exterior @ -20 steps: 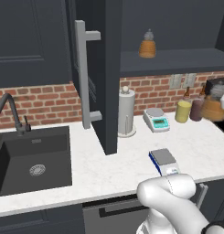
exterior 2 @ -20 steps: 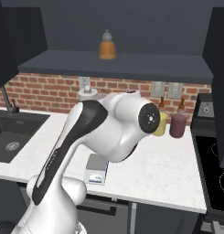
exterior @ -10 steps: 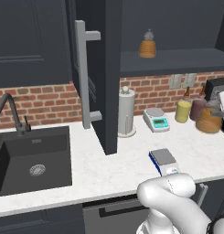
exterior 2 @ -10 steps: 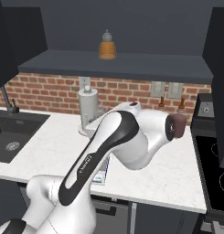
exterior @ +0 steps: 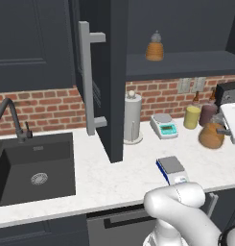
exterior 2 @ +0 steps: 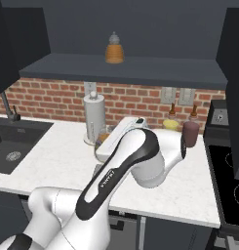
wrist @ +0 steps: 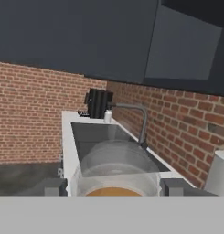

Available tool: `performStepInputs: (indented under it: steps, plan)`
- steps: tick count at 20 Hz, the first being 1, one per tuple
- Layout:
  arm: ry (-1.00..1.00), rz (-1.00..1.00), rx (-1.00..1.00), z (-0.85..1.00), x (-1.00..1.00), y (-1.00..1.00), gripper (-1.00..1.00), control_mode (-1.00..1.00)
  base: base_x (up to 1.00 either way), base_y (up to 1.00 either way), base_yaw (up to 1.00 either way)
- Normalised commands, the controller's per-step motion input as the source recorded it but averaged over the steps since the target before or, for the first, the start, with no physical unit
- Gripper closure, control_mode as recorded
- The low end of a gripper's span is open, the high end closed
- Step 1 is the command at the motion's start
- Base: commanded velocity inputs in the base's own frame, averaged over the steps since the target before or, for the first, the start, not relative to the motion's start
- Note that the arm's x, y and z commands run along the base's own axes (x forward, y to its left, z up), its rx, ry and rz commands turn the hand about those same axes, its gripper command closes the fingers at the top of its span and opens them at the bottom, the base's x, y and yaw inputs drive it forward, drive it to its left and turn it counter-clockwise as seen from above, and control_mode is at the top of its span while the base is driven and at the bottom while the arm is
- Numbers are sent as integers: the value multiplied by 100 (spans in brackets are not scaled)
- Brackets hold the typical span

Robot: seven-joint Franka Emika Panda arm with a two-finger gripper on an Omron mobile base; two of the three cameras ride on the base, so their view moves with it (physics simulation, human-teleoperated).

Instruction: Pick the honey bottle and place it on the digital scale for weighing, and close the cabinet.

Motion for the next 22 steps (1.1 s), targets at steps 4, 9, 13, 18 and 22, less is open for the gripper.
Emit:
performStepInputs:
  steps: [4, 9, 13, 18, 22]
  plan:
    - [0, 5, 0, -39, 0, 30, 100, -100, 0, 0, 0]
    - [0, 2, -1, -30, 5, 24, 100, -100, 0, 0, 0]
    - [1, 5, 0, -33, 14, 3, 100, -100, 0, 0, 0]
    - [8, 6, 0, -42, 24, 0, 100, -100, 0, 0, 0]
    - [11, 3, 0, -28, 36, 0, 100, -100, 0, 0, 0]
